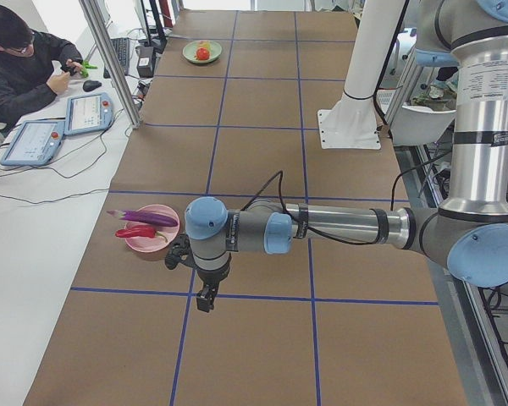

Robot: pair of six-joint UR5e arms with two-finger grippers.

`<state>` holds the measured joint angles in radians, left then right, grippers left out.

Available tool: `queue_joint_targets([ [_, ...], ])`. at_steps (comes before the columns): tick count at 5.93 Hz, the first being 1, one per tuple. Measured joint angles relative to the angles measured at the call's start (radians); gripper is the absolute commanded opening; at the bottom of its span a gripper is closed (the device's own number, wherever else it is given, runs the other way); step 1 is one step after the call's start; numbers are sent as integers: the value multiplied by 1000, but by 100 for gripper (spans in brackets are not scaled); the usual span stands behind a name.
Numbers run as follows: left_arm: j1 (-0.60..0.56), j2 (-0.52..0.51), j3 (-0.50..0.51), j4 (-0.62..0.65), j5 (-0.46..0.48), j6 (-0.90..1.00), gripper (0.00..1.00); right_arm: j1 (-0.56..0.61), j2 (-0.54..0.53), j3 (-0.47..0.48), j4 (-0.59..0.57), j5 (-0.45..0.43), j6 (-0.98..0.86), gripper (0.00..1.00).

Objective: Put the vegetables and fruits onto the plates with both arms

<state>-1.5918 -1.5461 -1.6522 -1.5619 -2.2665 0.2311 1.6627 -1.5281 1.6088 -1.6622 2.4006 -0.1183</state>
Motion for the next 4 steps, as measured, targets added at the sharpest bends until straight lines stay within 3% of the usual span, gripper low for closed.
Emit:
queue_joint_targets([
  [4, 1, 2, -20, 2, -86, -75, 100, -25, 18, 21, -52, -58, 12, 100],
])
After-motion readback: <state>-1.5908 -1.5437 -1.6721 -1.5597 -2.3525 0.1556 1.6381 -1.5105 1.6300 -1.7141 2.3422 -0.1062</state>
